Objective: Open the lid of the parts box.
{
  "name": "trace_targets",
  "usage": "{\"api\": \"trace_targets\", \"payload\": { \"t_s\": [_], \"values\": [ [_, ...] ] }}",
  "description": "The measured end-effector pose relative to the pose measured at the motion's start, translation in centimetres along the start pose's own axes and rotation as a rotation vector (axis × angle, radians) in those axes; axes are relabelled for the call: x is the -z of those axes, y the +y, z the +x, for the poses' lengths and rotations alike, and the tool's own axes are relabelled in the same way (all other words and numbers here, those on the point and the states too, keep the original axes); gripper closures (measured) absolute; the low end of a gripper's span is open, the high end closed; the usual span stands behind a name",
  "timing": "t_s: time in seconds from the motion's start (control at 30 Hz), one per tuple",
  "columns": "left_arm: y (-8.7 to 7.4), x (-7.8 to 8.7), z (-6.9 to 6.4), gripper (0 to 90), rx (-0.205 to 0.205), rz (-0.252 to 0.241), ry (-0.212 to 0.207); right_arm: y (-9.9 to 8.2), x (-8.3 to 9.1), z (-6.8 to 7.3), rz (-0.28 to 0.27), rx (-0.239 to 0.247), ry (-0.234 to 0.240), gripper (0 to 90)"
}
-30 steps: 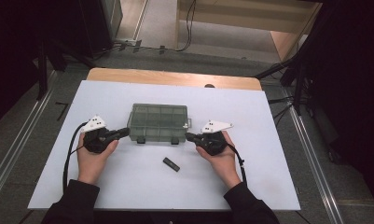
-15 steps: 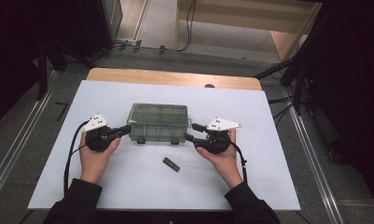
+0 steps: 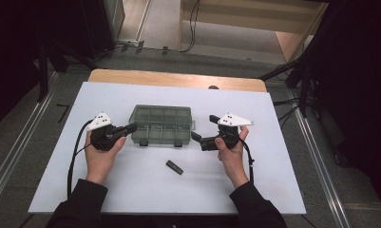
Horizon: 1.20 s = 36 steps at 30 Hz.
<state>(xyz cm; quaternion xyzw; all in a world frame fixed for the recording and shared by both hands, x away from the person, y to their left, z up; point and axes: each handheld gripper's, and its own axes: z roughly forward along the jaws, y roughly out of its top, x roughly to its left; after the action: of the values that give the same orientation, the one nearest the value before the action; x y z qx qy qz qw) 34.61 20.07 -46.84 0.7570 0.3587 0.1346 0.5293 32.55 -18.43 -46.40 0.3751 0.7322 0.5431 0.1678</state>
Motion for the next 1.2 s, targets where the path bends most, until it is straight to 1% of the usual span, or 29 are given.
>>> {"api": "trace_targets", "payload": {
  "t_s": [0.2, 0.33, 0.43, 0.47, 0.5, 0.57, 0.63, 0.77, 0.8, 0.9, 0.93, 1.0, 1.07, 1.1, 1.2],
  "values": [
    [0.7, -0.4, 0.3, 89.2, 0.0, -0.027, 0.004, 0.1, -0.7, -0.4, -0.013, -0.006, 0.004, 0.0],
    [1.2, -0.6, 0.7, 89.2, -0.009, -0.046, 0.014, 0.3, -1.4, -0.3, -0.015, 0.006, 0.007, 0.0],
    [1.6, -0.8, 1.2, 89.2, -0.009, -0.068, 0.021, 0.6, -1.8, -0.3, -0.026, -0.006, 0.022, 0.0],
    [1.7, -0.9, 1.3, 89.2, -0.008, -0.072, 0.019, 0.7, -2.0, -0.3, -0.027, -0.002, 0.021, 0.0],
    [1.9, -1.0, 1.5, 89.2, -0.009, -0.079, 0.022, 0.8, -2.2, -0.4, -0.031, 0.003, 0.015, 2.0],
    [2.2, -1.2, 1.7, 89.2, -0.012, -0.092, 0.03, 1.0, -2.6, -0.5, -0.034, -0.003, 0.002, 5.1],
    [2.5, -1.4, 2.0, 89.2, -0.009, -0.098, 0.032, 1.1, -2.8, -0.8, -0.059, -0.005, -0.017, 11.5],
    [2.9, -2.0, 2.5, 89.2, -0.015, -0.11, 0.032, 1.2, -3.4, -1.3, -0.082, -0.021, -0.022, 12.9],
    [3.0, -2.1, 2.6, 89.2, -0.013, -0.115, 0.031, 1.3, -3.6, -1.4, -0.082, -0.022, -0.027, 14.1],
    [3.2, -2.5, 3.0, 89.2, 0.001, -0.122, 0.037, 1.5, -4.2, -1.4, -0.078, -0.002, -0.042, 18.6],
    [3.2, -2.5, 3.2, 89.2, 0.011, -0.125, 0.041, 1.6, -4.4, -1.5, -0.076, 0.0, -0.05, 20.7],
    [3.5, -2.6, 3.5, 89.2, 0.04, -0.134, 0.035, 1.8, -4.7, -1.6, -0.07, 0.002, -0.071, 24.9],
    [3.7, -2.8, 3.7, 89.3, 0.044, -0.134, 0.037, 2.2, -5.1, -1.8, -0.063, -0.005, -0.094, 28.2],
    [3.8, -2.9, 3.8, 89.2, 0.041, -0.136, 0.044, 2.4, -5.2, -1.8, -0.057, -0.004, -0.102, 29.6],
    [4.0, -3.0, 4.3, 89.2, 0.052, -0.136, 0.058, 2.8, -5.7, -2.0, -0.053, -0.001, -0.114, 35.5]
  ]
}}
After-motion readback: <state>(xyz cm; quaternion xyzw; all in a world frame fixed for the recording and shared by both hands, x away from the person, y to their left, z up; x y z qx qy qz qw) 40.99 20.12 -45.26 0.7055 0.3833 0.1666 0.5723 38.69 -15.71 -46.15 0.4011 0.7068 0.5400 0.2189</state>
